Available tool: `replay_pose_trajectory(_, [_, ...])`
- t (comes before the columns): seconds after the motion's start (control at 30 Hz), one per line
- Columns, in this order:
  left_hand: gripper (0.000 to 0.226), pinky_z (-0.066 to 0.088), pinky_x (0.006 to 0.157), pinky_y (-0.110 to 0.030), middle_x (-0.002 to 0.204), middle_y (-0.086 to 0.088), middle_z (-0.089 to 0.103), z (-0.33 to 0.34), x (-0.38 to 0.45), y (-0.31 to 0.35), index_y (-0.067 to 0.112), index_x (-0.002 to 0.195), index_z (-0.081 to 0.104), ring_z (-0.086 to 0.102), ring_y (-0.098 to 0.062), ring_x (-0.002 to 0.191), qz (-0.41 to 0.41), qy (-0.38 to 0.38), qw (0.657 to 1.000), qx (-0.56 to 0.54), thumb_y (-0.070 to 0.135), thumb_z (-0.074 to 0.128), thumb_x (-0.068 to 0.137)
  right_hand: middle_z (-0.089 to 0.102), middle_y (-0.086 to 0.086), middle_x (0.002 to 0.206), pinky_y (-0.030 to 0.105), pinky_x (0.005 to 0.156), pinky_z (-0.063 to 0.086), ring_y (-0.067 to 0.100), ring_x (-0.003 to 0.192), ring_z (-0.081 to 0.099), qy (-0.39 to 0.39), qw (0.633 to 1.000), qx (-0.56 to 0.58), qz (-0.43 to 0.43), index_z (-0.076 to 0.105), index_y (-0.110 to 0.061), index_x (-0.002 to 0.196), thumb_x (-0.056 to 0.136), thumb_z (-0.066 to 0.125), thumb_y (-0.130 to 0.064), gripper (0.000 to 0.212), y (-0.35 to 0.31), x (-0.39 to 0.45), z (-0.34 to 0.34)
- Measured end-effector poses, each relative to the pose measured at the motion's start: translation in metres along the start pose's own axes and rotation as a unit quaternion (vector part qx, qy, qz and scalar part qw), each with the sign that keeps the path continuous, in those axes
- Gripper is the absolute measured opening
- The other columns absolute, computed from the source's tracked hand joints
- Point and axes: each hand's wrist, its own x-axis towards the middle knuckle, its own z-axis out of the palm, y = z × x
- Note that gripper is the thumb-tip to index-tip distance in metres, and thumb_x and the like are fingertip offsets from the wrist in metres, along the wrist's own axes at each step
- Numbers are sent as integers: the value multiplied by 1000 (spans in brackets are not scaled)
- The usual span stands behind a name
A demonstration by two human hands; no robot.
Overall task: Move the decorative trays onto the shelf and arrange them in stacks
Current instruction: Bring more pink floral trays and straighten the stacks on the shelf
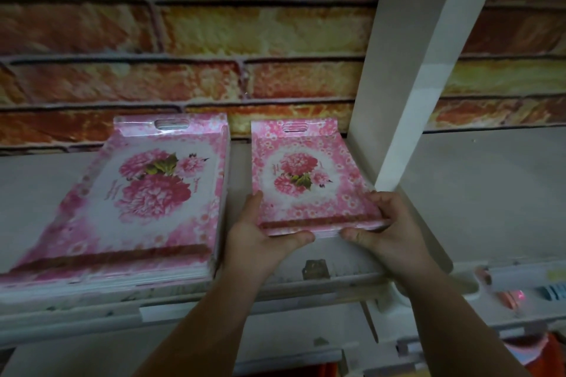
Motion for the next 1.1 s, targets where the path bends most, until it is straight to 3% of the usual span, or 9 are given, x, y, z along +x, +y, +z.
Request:
replay_pose_trajectory(0.1, [104,51,107,-21,126,28,68,0,-2,-1,43,145,56,63,7,120,-4,7,1000,0,49,106,54,75,-5,124,56,97,60,17,113,74,12,1000,-4,-7,60,-31,126,51,104,-52,90,1,-3,1])
replay_pose_trajectory(0.17, [108,53,110,-29,128,26,70,-1,-4,-3,41,146,58,64,1,124,-3,10,1000,6,59,104,50,75,-3,123,56,97,60,16,113,74,20,1000,-5,-12,60,-28,126,51,104,-52,91,3,-3,2])
replay_pose_trajectory(0.33, [115,53,112,-36,130,15,70,5,-1,-1,29,150,57,65,-8,124,-22,24,999,-23,44,109,48,75,0,122,55,95,62,19,111,76,-8,1000,12,0,59,-25,125,61,106,-19,79,-2,2,-2])
replay_pose_trajectory(0.4, [114,56,110,-39,126,18,72,5,-1,0,31,145,60,68,-5,120,-29,28,999,-20,53,108,43,76,0,121,53,95,63,18,110,76,-2,1000,7,7,59,-22,125,62,105,-18,78,-6,-1,-1])
replay_pose_trajectory(0.53, [91,57,105,-31,116,24,72,0,-6,5,42,125,64,68,9,109,-32,23,999,-24,52,107,46,75,-5,121,52,98,62,13,110,74,46,998,-31,7,59,-26,126,57,107,-41,85,-12,-12,4])
replay_pose_trajectory(0.67, [105,47,107,-25,133,12,63,-4,-11,5,23,150,56,60,-8,127,-26,18,1000,-3,49,104,61,74,-8,122,49,98,61,14,111,72,76,994,-76,2,61,-31,128,54,98,-65,89,-11,-23,10])
replay_pose_trajectory(0.77, [105,45,106,-25,137,9,62,-6,-11,4,21,153,55,58,-10,129,-19,35,999,11,50,102,64,75,-8,120,46,100,60,14,110,71,79,992,-95,5,64,-27,131,60,96,-63,86,-14,-26,12])
replay_pose_trajectory(0.93, [100,46,106,-26,125,14,61,-3,-14,8,21,152,56,58,-8,121,-16,47,998,34,47,102,67,71,-4,121,45,100,59,18,111,69,102,990,-97,19,61,-23,128,66,101,-49,79,-18,-27,15])
replay_pose_trajectory(1.1, [86,52,102,-28,119,15,69,-5,-16,13,22,139,65,67,-10,115,-10,47,998,40,47,102,66,68,1,123,44,98,57,23,112,68,111,986,-119,18,56,-22,126,69,99,-46,76,-25,-32,19])
